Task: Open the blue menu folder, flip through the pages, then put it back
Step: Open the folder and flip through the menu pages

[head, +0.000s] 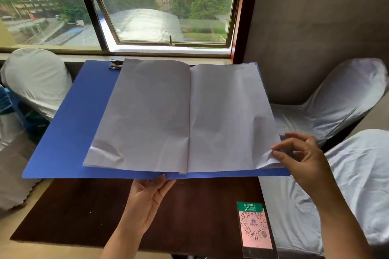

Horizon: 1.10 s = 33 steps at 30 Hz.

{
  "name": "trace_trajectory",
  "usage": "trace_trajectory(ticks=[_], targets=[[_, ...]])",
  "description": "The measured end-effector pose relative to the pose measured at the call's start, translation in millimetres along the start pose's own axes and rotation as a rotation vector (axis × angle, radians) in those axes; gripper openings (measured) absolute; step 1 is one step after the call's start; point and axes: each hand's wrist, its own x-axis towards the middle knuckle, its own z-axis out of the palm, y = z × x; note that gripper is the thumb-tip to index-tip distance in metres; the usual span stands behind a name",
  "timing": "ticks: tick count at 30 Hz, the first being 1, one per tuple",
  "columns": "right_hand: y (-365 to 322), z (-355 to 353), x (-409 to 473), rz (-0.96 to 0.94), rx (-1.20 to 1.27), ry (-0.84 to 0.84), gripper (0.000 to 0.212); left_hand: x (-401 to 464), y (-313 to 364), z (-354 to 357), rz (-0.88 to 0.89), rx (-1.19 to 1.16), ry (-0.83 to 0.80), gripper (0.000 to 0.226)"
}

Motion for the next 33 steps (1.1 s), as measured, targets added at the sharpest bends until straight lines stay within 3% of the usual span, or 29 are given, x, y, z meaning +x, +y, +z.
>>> trace_trajectory(ticks=[3, 5, 7, 9, 11, 19, 26, 28, 31, 33], targets=[[-13, 0, 0, -0.064, 0.002, -0.005, 0.014, -1, 0, -2, 0.007, 0.021, -0.001, 0.035], [-26, 3, -1, -0.048, 0.162, -0.019, 0.006, -1, -1, -3, -0.001, 0.02, 0.007, 0.034], [-37, 11, -3, 0.03, 0.602, -0.073, 0.02, -1, -3, -3, -0.002, 0.015, 0.008, 0.035], [-48, 26, -5, 0.142, 1.186, -0.248, 0.036, -1, -5, -2, -0.006, 0.004, 0.012, 0.035], [-58, 44, -6, 0.168, 1.344, -0.31, 0.047, 0, -8, -2, -0.013, -0.016, 0.024, 0.036], [-81, 120, -16, -0.202, 0.121, -0.213, 0.064, -4, -13, 6, -0.034, -0.03, 0.0, 0.039], [-86, 146, -16, -0.433, -0.025, -0.316, 0.064, -7, -8, 7, -0.009, -0.048, -0.018, 0.049], [-87, 150, -18, -0.475, 0.047, -0.29, 0.067, -7, -6, 5, -0.015, -0.051, -0.021, 0.051], [-90, 146, -16, -0.342, 0.26, -0.346, 0.071, -6, -5, 3, -0.019, -0.065, 0.002, 0.05], [-89, 143, -10, -0.311, 0.213, -0.403, 0.066, -7, -6, 3, -0.018, -0.071, 0.0, 0.049]])
